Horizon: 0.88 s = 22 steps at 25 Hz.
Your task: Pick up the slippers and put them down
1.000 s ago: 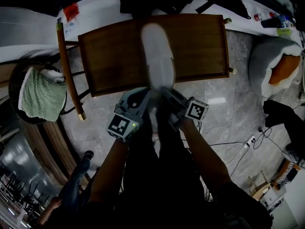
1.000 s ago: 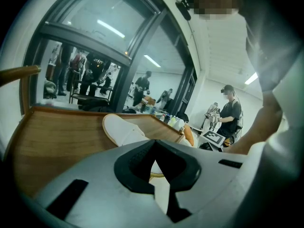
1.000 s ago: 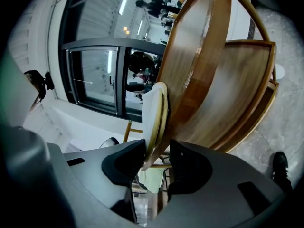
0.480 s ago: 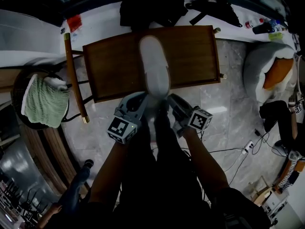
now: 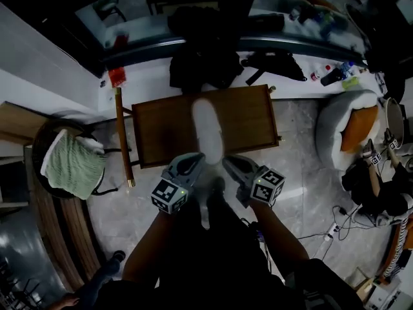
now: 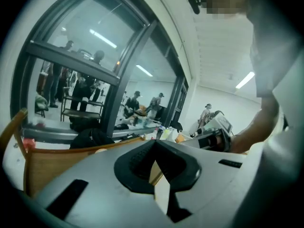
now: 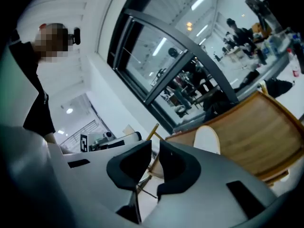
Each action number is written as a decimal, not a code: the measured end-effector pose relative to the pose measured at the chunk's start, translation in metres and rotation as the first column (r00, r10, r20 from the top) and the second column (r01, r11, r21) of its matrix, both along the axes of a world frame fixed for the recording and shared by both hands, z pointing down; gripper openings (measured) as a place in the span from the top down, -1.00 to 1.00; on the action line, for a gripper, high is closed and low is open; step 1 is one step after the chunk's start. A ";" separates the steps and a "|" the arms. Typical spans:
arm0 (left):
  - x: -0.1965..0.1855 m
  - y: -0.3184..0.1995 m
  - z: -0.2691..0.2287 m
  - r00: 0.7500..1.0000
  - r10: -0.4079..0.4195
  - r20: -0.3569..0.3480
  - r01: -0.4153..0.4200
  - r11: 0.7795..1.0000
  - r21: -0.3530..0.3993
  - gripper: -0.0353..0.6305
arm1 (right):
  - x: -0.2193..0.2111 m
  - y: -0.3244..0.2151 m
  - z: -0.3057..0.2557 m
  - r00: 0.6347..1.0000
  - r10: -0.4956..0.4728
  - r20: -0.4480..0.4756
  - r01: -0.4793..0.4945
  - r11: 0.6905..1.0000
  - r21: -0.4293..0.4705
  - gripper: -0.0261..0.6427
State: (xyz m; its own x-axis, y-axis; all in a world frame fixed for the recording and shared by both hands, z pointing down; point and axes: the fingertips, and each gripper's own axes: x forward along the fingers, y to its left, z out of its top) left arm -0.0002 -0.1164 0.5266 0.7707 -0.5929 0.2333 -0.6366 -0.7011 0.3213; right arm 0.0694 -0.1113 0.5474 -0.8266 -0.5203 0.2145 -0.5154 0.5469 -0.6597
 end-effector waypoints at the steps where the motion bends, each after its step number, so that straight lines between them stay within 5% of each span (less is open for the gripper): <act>1: 0.000 0.002 -0.010 1.000 0.006 -0.001 -0.006 1.000 0.013 0.88 | -0.005 -0.001 -0.014 1.000 -0.022 -0.010 0.023 0.999 0.035 0.74; 12: -0.013 0.010 -0.094 0.999 0.053 -0.009 -0.052 0.993 0.101 0.88 | -0.036 -0.006 -0.144 0.991 -0.122 -0.058 0.134 0.932 0.337 0.78; 22: -0.019 0.014 -0.129 0.997 0.072 0.002 -0.071 0.981 0.181 0.88 | -0.041 0.005 -0.174 0.989 -0.133 -0.066 0.148 0.898 0.414 0.79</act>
State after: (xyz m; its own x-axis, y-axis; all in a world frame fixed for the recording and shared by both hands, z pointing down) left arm -0.0189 -0.1020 0.3980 0.8135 -0.5683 0.1232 -0.5815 -0.7916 0.1878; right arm 0.0287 -0.1060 0.3735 -0.8936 -0.4477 0.0334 -0.4316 0.8362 -0.3383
